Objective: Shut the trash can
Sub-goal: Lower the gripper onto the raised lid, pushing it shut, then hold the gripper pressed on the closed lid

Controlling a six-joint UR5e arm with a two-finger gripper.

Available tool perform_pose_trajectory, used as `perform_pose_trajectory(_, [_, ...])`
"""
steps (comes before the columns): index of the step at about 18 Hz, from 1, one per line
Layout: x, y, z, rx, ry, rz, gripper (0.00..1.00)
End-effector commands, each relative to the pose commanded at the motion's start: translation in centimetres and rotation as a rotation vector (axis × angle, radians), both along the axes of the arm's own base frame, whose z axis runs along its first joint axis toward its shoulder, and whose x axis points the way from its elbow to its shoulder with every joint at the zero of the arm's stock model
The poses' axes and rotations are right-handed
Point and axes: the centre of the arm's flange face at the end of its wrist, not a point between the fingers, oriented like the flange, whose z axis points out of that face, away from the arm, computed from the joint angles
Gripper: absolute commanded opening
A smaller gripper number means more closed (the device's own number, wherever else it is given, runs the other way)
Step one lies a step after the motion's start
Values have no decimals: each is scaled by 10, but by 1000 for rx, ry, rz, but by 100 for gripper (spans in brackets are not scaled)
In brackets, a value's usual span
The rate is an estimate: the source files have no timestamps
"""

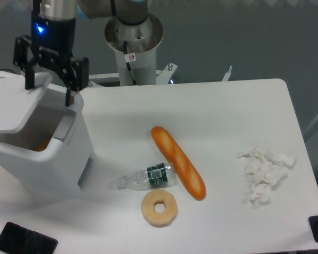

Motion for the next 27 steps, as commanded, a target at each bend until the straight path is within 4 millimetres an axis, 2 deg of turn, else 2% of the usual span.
perform_pose_trajectory(4, [-10, 7, -15, -23, 4, -25, 100])
perform_pose_trajectory(13, [-16, 16, -33, -54, -3, -22, 100])
perform_pose_trajectory(24, [-20, 20, -27, -41, 11, -17, 100])
perform_pose_trajectory(27, [-23, 26, -34, -50, 6, -18, 100])
